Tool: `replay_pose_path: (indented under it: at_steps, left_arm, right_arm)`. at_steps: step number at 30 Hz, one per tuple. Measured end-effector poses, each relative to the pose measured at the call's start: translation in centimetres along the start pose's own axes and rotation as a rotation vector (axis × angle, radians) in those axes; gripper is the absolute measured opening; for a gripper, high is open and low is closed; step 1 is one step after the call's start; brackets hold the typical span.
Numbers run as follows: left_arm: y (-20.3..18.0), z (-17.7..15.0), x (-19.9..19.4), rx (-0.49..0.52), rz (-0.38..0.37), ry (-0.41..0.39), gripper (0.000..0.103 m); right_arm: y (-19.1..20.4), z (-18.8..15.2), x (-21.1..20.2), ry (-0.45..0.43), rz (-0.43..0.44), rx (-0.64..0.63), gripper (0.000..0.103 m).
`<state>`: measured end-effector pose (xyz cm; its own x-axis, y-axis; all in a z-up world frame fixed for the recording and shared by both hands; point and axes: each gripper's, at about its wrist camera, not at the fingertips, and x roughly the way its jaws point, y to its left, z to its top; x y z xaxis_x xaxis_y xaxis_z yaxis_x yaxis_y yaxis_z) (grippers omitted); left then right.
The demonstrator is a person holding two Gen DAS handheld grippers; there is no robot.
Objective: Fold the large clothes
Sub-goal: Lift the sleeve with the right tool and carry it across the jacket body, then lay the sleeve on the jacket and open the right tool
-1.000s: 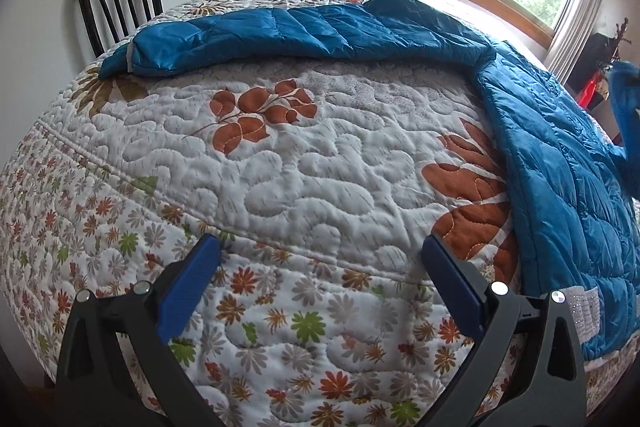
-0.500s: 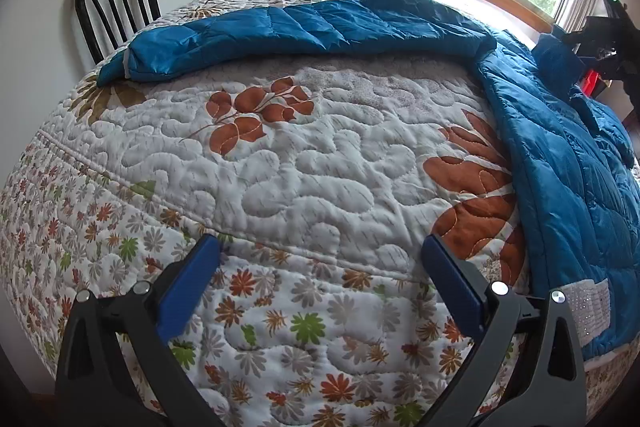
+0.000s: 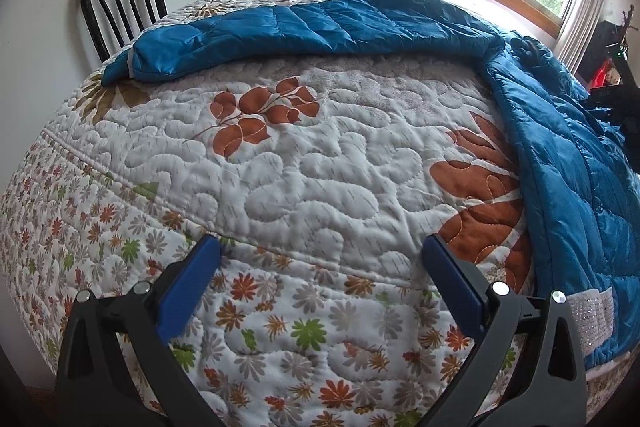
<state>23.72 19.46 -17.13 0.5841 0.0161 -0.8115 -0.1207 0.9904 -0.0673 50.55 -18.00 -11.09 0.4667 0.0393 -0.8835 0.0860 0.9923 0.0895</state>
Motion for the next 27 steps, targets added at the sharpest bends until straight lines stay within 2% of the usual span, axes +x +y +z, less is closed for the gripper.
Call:
replay_pose_path:
  at_steps: [4, 6, 9, 12, 16, 17, 20, 23, 27]
  left_arm:
    - [0.1, 0.0, 0.0, 0.0, 0.0, -0.001, 0.101]
    - [0.0, 0.0, 0.0, 0.002, 0.002, -0.001, 0.101]
    - [0.0, 0.0, 0.1, 0.002, 0.001, -0.001, 0.101]
    - [-0.1, 0.0, 0.0, 0.002, 0.002, -0.001, 0.101]
    - [-0.1, 0.0, 0.0, 0.002, 0.001, -0.001, 0.101]
    - [-0.1, 0.0, 0.0, 0.003, 0.002, -0.001, 0.101]
    - [-0.1, 0.0, 0.0, 0.002, 0.001, -0.001, 0.101]
    - [-0.1, 0.0, -0.1, 0.002, 0.002, -0.001, 0.101]
    - [-0.2, 0.0, -0.1, 0.003, 0.002, -0.001, 0.101]
  right_arm:
    - [-0.8, -0.2, -2.1, -0.019, 0.067, 0.024, 0.049]
    - [-1.6, -0.4, -2.8, -0.041, 0.053, 0.045, 0.049]
    - [-2.1, -0.8, -1.0, 0.007, 0.029, 0.044, 0.048]
    - [-1.5, -0.7, -0.4, -0.016, 0.004, 0.019, 0.05]
    - [-1.7, -0.5, -0.4, -0.017, 0.02, 0.038, 0.051]
    - [-1.7, -0.4, -0.5, -0.02, 0.022, 0.045, 0.049]
    - [-2.7, -1.0, -2.8, -0.057, 0.06, 0.069, 0.048]
    - [-4.6, -1.6, -4.8, -0.088, 0.0, 0.093, 0.048]
    - [-6.5, -2.4, -4.4, -0.059, -0.047, 0.106, 0.048]
